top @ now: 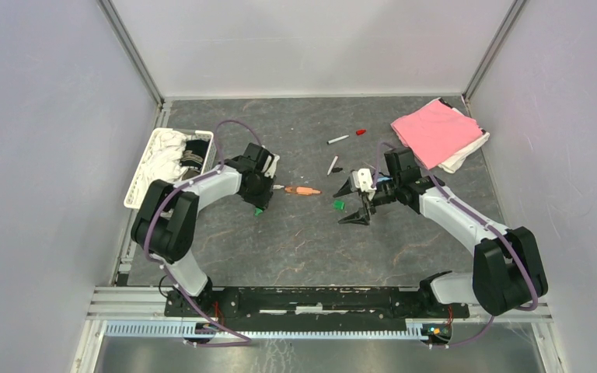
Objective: Insert the pens into the pen caps
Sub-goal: Pick up the pen from the center of the board.
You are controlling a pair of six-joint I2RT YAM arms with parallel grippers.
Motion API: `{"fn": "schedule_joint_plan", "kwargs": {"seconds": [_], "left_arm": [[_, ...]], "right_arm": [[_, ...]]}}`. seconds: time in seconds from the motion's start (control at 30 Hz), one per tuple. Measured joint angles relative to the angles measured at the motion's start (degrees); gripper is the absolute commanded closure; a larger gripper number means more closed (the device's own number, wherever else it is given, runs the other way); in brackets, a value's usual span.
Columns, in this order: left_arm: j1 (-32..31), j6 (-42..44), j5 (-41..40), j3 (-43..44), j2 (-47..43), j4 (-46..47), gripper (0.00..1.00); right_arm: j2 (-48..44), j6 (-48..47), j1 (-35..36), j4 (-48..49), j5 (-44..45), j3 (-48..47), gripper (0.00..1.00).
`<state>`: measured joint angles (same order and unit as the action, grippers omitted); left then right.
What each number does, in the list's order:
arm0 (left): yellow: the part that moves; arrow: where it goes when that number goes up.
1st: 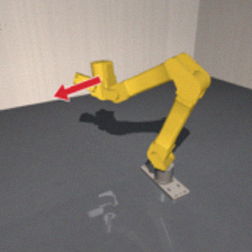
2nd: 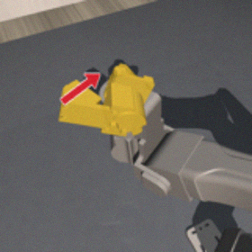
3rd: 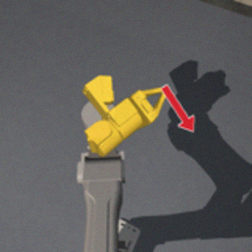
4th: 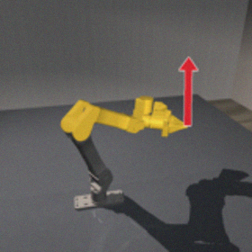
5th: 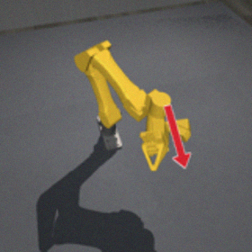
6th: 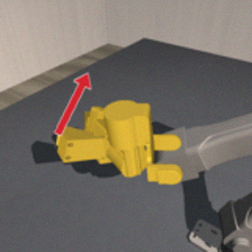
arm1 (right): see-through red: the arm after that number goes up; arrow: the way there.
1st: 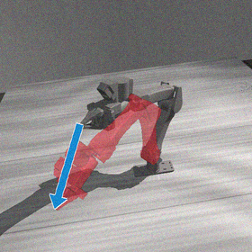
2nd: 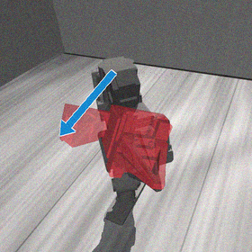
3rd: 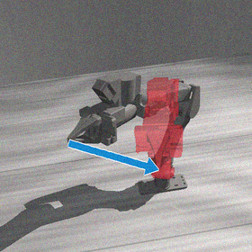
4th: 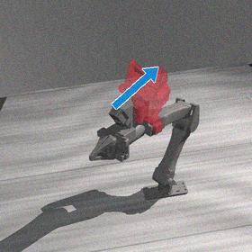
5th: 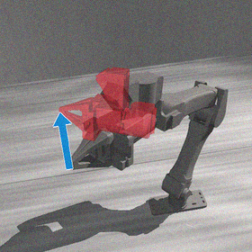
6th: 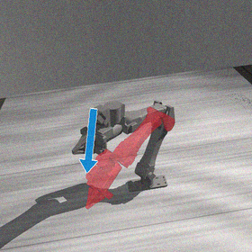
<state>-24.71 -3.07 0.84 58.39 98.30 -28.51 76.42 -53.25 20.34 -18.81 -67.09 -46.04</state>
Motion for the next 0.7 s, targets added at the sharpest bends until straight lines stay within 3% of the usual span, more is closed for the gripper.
{"fn": "schedule_joint_plan", "kwargs": {"seconds": [0.2,0.3,0.37,0.53,0.7], "left_arm": [[-4.7,0.2,6.9,-3.7,-5.8,0.3,0.98],[-8.7,0.1,15.0,-3.8,-10.0,2.6,0.98],[-10.0,-1.0,21.2,-3.4,-10.6,4.9,0.98],[-12.9,-4.6,33.4,1.6,-4.2,7.8,0.98],[-15.9,-6.2,39.8,5.6,2.1,8.9,0.98]], "right_arm": [[-0.4,-13.8,-0.1,-8.5,0.6,-0.1,0.23],[-2.1,-23.8,0.0,-13.9,1.8,0.0,0.23],[-4.1,-25.5,0.6,-14.6,3.8,0.2,0.24],[-8.2,-26.6,3.0,-13.8,9.8,0.7,0.26],[-8.5,-28.3,6.2,-12.1,16.9,1.9,0.26]]}}
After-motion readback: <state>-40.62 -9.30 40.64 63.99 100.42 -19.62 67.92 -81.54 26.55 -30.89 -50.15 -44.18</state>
